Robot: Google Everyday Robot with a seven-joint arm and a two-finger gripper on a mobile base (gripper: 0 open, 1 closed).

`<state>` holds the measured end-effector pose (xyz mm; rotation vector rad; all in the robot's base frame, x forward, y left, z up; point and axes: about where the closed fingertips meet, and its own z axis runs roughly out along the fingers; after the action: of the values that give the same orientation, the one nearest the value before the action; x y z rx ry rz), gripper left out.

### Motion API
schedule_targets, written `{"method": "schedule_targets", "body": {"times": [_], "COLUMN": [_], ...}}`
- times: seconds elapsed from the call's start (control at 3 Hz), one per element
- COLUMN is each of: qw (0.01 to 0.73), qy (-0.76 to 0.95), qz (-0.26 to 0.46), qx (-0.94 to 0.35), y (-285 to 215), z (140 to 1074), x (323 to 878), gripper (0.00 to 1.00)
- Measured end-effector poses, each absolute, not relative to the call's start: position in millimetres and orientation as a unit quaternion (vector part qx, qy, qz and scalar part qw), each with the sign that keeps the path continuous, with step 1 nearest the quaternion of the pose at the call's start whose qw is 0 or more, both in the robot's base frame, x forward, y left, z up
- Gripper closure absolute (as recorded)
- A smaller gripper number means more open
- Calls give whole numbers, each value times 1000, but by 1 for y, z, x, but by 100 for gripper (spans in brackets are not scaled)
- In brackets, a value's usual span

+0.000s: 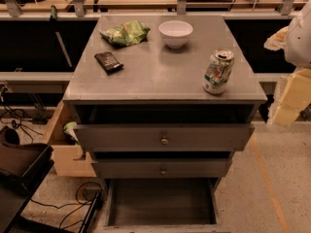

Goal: Place 7up can into white bowl

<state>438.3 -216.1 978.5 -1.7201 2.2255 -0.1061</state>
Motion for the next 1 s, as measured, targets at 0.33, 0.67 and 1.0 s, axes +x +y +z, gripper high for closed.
{"method": "schedule_targets", "body": {"times": [0.33, 0.67, 1.0], "qw": [163, 247, 332], "qy": [780, 786, 783], "qz": [-37, 4, 69], "qx": [-603, -567, -522], "y": [-216, -218, -242], "z": [978, 974, 932], "x": [438, 468, 498], "gripper": [0, 0, 0]}}
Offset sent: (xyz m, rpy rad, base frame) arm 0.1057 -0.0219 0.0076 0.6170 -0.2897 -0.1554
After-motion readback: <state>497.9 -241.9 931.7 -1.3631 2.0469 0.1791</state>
